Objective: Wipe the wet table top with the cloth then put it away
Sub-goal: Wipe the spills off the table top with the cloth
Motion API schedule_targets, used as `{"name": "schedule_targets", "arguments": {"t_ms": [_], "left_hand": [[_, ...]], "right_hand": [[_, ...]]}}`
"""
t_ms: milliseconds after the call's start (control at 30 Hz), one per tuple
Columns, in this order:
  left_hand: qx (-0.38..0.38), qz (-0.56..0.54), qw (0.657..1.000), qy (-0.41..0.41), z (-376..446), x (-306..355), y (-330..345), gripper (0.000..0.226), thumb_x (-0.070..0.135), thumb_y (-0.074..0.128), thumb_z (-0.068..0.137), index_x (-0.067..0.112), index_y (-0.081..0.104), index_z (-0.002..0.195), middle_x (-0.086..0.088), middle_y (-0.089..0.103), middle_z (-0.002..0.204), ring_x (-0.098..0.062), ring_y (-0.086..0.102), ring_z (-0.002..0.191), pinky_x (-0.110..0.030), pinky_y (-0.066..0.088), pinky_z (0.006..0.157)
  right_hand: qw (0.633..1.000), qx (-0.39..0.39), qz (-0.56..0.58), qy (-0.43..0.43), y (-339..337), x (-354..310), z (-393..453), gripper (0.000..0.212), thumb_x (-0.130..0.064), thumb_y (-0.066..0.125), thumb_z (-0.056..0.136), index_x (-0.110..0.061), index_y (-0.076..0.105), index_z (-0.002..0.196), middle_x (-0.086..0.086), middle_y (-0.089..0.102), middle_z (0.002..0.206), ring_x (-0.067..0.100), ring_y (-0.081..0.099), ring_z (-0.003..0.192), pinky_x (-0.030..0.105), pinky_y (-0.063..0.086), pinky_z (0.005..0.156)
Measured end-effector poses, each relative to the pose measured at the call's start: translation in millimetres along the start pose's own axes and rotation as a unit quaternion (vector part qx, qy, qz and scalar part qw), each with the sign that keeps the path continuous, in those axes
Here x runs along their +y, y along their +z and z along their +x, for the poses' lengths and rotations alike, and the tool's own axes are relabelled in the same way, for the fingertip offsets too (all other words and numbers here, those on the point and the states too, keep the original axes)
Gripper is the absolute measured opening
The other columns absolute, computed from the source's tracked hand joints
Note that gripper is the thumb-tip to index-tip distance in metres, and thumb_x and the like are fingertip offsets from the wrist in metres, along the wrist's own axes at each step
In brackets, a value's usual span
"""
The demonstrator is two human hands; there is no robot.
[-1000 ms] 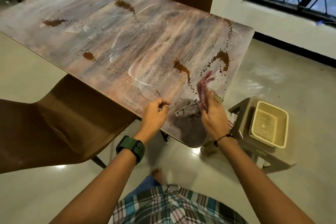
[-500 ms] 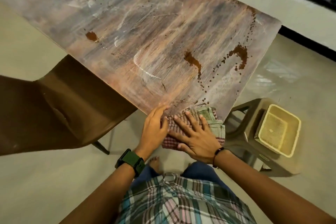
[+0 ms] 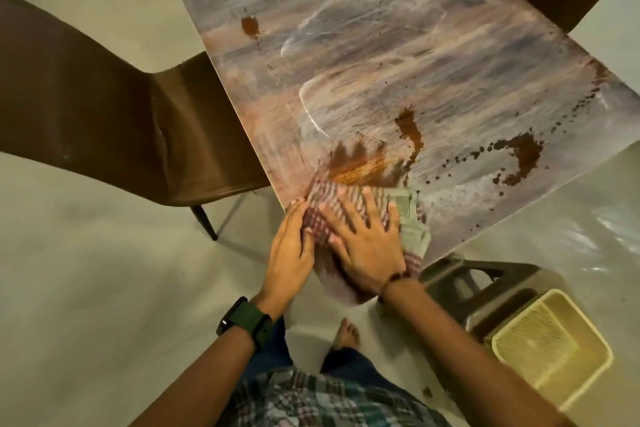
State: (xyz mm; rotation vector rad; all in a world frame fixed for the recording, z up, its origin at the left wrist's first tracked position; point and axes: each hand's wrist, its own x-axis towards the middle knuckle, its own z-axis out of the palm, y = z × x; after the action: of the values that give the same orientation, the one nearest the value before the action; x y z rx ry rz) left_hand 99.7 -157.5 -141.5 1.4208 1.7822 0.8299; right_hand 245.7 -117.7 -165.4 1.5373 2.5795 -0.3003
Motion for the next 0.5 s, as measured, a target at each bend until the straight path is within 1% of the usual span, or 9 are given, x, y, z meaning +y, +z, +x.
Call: {"name": "schedule_targets", "arguments": {"t_ms": [33, 67, 133, 167, 233, 333, 400, 467, 500], "left_hand": [[0.008, -0.007, 1.000, -0.006, -0.4, 4.0, 4.0, 0.045, 0.002, 0.039, 0.095, 0.009, 0.035, 0.139, -0.006, 0.034, 0.147, -0.018, 0.028, 0.137, -0.023, 0.017, 0.113], [0.015, -0.010, 1.000, -0.013, -0.6, 8.0, 8.3, 0.045, 0.003, 0.038, 0.095, 0.010, 0.035, 0.140, -0.005, 0.033, 0.147, -0.017, 0.025, 0.138, -0.024, 0.016, 0.114], [0.012, 0.006, 1.000, -0.023, 1.2, 11.6, 12.9, 0.047, 0.006, 0.038, 0.096, 0.012, 0.031, 0.142, -0.003, 0.028, 0.150, -0.015, 0.019, 0.141, -0.028, 0.011, 0.116], [0.005, 0.025, 0.999, -0.022, 1.9, 11.6, 14.7, 0.048, 0.008, 0.039, 0.096, 0.011, 0.029, 0.143, -0.004, 0.025, 0.151, -0.015, 0.016, 0.141, -0.030, 0.010, 0.116], [-0.011, 0.060, 0.998, -0.014, 4.2, 8.7, 14.3, 0.049, 0.009, 0.039, 0.096, 0.010, 0.027, 0.144, -0.007, 0.023, 0.152, -0.017, 0.015, 0.142, -0.029, 0.008, 0.116], [-0.020, 0.069, 0.997, -0.014, 4.5, 9.9, 8.8, 0.046, 0.012, 0.037, 0.098, 0.010, 0.028, 0.143, -0.007, 0.024, 0.152, -0.017, 0.017, 0.141, -0.015, 0.005, 0.108], [-0.021, 0.059, 0.998, -0.024, 3.5, 12.8, 5.6, 0.045, 0.020, 0.036, 0.099, 0.012, 0.028, 0.144, -0.004, 0.023, 0.152, -0.016, 0.017, 0.141, -0.013, 0.005, 0.106], [-0.028, 0.033, 0.998, -0.046, 2.5, 14.3, 3.7, 0.047, 0.028, 0.034, 0.099, 0.016, 0.028, 0.144, -0.001, 0.022, 0.153, -0.013, 0.016, 0.141, -0.015, 0.006, 0.107], [-0.033, 0.018, 0.998, -0.056, 2.5, 16.2, 3.2, 0.047, 0.030, 0.034, 0.099, 0.017, 0.028, 0.144, 0.000, 0.021, 0.153, -0.013, 0.016, 0.141, -0.018, 0.007, 0.109]], "right_hand": [[1.000, 0.006, -0.004, -0.027, 8.0, -5.7, -25.1, 0.055, -0.050, 0.018, 0.095, -0.037, 0.025, 0.147, 0.000, 0.026, 0.155, 0.038, 0.020, 0.141, 0.062, 0.005, 0.108], [0.999, 0.003, -0.006, -0.051, 13.4, -4.0, -44.5, 0.052, -0.049, 0.017, 0.096, -0.037, 0.027, 0.146, 0.000, 0.031, 0.152, 0.036, 0.024, 0.139, 0.061, 0.010, 0.106], [0.996, -0.005, -0.009, -0.084, 15.8, 14.2, -55.3, 0.050, -0.049, 0.012, 0.098, -0.040, 0.023, 0.146, -0.003, 0.031, 0.152, 0.032, 0.024, 0.138, 0.059, 0.015, 0.104], [0.996, -0.001, -0.012, -0.085, 14.4, 26.1, -51.2, 0.050, -0.050, 0.010, 0.098, -0.041, 0.020, 0.145, -0.004, 0.029, 0.152, 0.032, 0.024, 0.139, 0.058, 0.014, 0.106], [0.999, 0.009, -0.025, -0.044, 7.8, 49.7, -30.8, 0.052, -0.053, 0.005, 0.096, -0.042, 0.012, 0.146, -0.003, 0.019, 0.155, 0.034, 0.021, 0.142, 0.059, 0.008, 0.111], [0.997, -0.005, -0.001, 0.075, -6.6, 78.9, 10.1, 0.055, -0.058, -0.002, 0.087, -0.049, -0.012, 0.140, -0.009, -0.009, 0.157, 0.028, -0.006, 0.146, 0.057, -0.008, 0.111], [0.992, -0.016, 0.012, 0.121, -15.5, 78.1, 24.6, 0.056, -0.056, 0.000, 0.086, -0.049, -0.014, 0.140, -0.011, -0.015, 0.156, 0.028, -0.013, 0.145, 0.058, -0.010, 0.110], [0.996, -0.018, 0.006, 0.087, -13.0, 58.9, 19.2, 0.056, -0.055, 0.002, 0.088, -0.047, -0.010, 0.143, -0.008, -0.013, 0.154, 0.032, -0.008, 0.145, 0.060, -0.009, 0.110], [0.999, -0.009, -0.005, 0.044, -6.3, 44.7, 6.7, 0.056, -0.055, 0.002, 0.091, -0.044, -0.003, 0.146, -0.003, -0.003, 0.157, 0.035, 0.001, 0.145, 0.061, -0.005, 0.111]]}}
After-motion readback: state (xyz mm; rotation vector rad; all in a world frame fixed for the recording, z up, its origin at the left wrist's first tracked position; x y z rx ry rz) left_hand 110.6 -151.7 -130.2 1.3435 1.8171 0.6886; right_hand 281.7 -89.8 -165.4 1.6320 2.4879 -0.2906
